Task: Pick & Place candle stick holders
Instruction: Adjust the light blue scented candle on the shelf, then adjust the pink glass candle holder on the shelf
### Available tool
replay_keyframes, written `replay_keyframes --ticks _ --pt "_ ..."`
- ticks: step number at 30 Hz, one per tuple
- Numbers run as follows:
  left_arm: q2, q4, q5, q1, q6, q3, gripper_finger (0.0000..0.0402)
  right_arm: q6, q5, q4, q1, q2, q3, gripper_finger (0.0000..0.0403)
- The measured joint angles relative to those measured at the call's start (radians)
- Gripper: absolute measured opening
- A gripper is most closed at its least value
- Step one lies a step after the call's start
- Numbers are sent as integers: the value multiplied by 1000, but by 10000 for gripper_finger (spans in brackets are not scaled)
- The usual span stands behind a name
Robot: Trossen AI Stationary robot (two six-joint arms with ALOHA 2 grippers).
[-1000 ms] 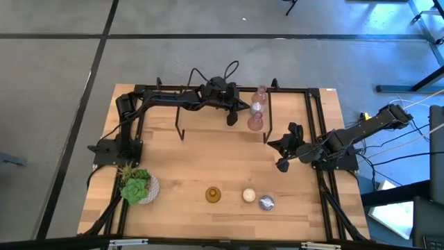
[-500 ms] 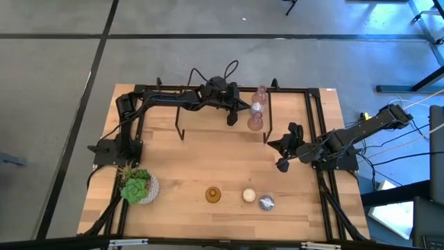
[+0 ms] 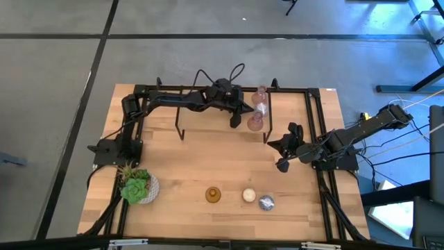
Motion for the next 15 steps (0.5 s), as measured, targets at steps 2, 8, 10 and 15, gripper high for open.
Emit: replay_keyframes --ticks 2,8,10,15 --pt "-15 -8 -4 0 7 0 2 0 -3 0 0 0 0 3" --pt "-49 -120 -19 -12 18 1 2 5 -7 -3 0 0 0 3" --pt "-54 -176 -60 -28 32 1 2 6 -7 -3 0 0 0 3" --pt "-60 -255 -135 -61 62 3 2 9 -7 -2 0 0 0 3"
